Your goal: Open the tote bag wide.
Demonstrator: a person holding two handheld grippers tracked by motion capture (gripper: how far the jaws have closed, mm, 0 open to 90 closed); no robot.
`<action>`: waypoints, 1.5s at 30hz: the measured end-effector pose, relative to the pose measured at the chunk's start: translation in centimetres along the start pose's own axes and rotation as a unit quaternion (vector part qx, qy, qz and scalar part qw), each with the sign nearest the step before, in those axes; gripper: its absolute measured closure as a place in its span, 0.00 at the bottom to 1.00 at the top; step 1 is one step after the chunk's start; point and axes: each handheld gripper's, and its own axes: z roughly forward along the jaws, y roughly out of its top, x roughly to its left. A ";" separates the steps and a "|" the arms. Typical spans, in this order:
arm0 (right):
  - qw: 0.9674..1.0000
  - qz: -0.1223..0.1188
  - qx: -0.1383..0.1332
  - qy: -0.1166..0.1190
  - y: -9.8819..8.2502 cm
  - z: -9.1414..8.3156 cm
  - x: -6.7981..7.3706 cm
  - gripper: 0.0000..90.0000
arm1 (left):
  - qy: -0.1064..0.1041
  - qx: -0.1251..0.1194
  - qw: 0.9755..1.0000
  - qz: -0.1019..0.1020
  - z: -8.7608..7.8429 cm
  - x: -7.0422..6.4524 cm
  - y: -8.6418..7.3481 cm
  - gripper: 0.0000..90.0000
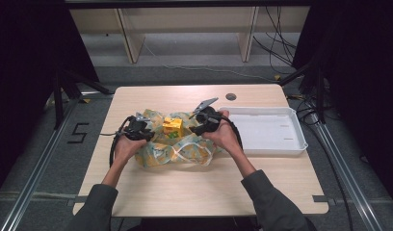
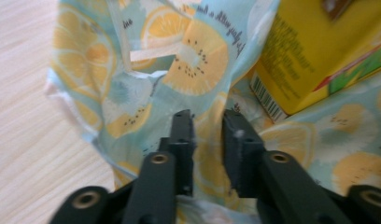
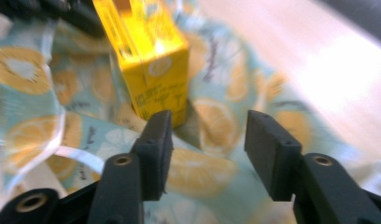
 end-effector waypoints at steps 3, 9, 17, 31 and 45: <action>1.000 -0.008 -0.021 -0.011 -0.2 -2.0 -0.8 0.58 | 0.000 -0.021 1.000 -0.009 -1.6 0.3 0.2 0.73; 0.999 0.028 0.023 -0.025 -2.2 -2.4 -1.9 0.66 | -0.015 -0.056 0.998 -0.020 -4.8 0.3 -0.7 0.80; 0.996 0.018 0.089 0.013 -4.5 0.0 -1.2 0.84 | -0.055 -0.042 0.998 0.008 -5.2 -1.5 -4.0 0.93; 0.989 0.003 0.142 0.043 -6.1 2.8 1.4 0.82 | -0.049 -0.007 0.999 0.013 -4.2 -1.4 -6.0 0.97; 0.999 -0.003 -0.012 0.034 -2.4 -4.0 1.0 0.48 | -0.043 -0.059 0.997 -0.006 -8.7 -3.8 -7.6 0.67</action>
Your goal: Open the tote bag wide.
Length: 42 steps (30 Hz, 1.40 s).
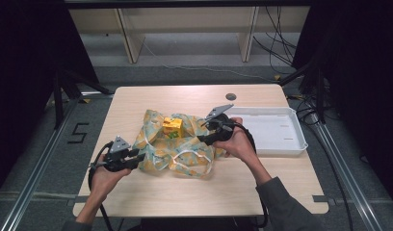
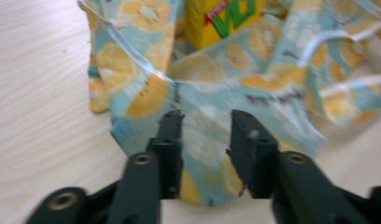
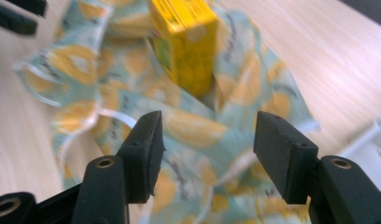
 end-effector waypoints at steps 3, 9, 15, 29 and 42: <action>1.000 -0.020 -0.014 0.012 0.9 0.4 0.0 0.47 | -0.004 0.016 1.000 0.009 -0.5 -1.6 -1.1 0.53; 0.999 -0.043 -0.009 0.020 2.6 3.1 -0.1 0.43 | -0.019 0.049 0.999 0.012 -1.8 -4.4 -3.0 0.35; 0.998 -0.054 0.003 0.025 4.7 5.0 -0.1 0.42 | -0.018 0.043 0.999 -0.003 -2.7 -5.3 -4.8 0.27; 0.994 -0.084 0.030 0.058 6.8 8.9 -0.1 0.41 | -0.016 0.063 0.998 0.007 -2.7 -5.1 -6.1 0.26; 0.992 -0.101 0.056 0.055 7.3 11.3 0.5 0.48 | -0.009 0.069 0.998 0.010 -2.2 -5.2 -6.4 0.27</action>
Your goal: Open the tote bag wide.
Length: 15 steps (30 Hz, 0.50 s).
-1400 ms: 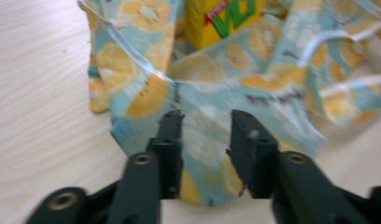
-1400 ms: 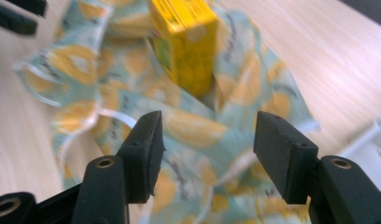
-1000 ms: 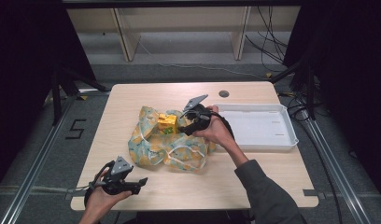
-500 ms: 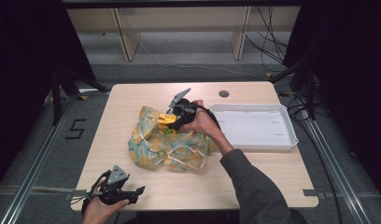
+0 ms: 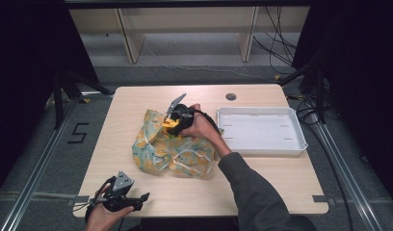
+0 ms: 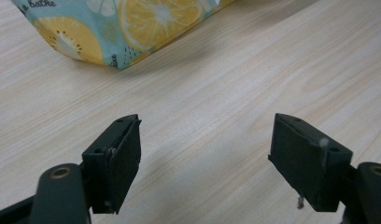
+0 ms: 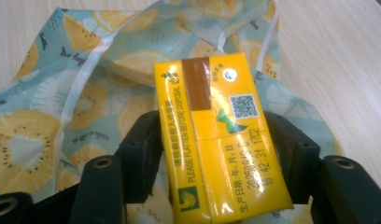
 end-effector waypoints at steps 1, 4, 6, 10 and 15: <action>1.000 -0.007 0.001 -0.001 0.0 0.1 -0.1 0.48 | 0.001 0.001 1.000 -0.007 0.1 -0.1 0.0 0.27; 1.000 -0.005 0.006 0.001 -0.1 0.4 -0.1 0.48 | -0.003 0.002 1.000 -0.004 0.1 -0.1 -0.1 0.27; 1.000 -0.007 0.004 0.002 -0.2 0.5 0.0 0.50 | -0.002 0.002 1.000 0.001 0.1 0.0 -0.1 0.27; 1.000 -0.019 0.003 0.012 -0.2 0.7 -0.2 0.53 | -0.004 0.007 1.000 -0.003 0.1 0.1 -0.1 0.27; 1.000 -0.016 0.002 0.026 -0.3 0.7 -0.3 0.55 | -0.002 0.000 1.000 -0.012 0.4 -0.1 -0.2 0.27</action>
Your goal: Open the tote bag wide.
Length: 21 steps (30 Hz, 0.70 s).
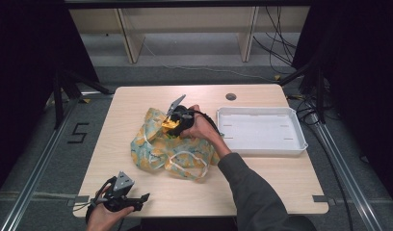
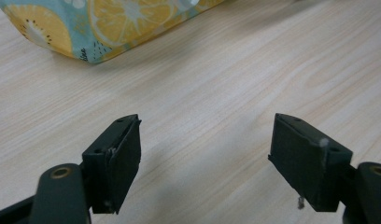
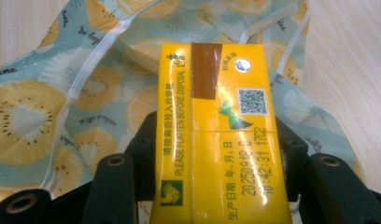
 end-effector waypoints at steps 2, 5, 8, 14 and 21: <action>1.000 0.001 -0.002 0.007 0.0 0.0 0.0 0.56 | 0.000 0.007 1.000 0.013 -0.1 0.1 0.0 0.27; 1.000 0.003 -0.003 0.005 0.0 0.0 0.0 0.57 | -0.002 0.009 1.000 0.011 -0.1 0.1 0.0 0.27; 1.000 0.014 0.001 0.003 0.1 -0.1 0.0 0.57 | 0.000 0.002 1.000 0.010 -0.2 0.1 0.0 0.27; 1.000 0.014 0.006 0.004 0.5 0.0 0.4 0.57 | 0.000 0.003 1.000 0.012 -0.3 0.1 0.1 0.27; 1.000 0.016 0.016 0.005 1.1 0.1 1.0 0.57 | 0.004 -0.007 1.000 0.008 -0.2 0.1 0.1 0.27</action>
